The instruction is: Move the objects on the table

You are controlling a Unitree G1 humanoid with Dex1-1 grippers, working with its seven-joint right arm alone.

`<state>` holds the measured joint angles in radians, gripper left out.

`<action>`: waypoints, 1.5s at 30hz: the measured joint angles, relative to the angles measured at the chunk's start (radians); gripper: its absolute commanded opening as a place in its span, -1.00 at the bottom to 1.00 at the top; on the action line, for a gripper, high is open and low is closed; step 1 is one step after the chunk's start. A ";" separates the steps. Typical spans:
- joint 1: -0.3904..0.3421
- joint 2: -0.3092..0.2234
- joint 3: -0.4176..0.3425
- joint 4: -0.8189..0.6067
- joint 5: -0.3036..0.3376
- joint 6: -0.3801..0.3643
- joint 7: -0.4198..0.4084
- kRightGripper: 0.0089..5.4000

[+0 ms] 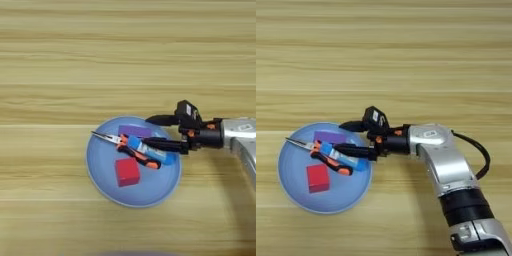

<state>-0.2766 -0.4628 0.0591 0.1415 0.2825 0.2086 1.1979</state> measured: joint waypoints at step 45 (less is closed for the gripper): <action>-0.048 0.296 -0.261 0.129 -0.304 -0.788 -1.096 0.98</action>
<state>-0.3246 -0.1672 -0.2022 0.2706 -0.0216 -0.5797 0.1019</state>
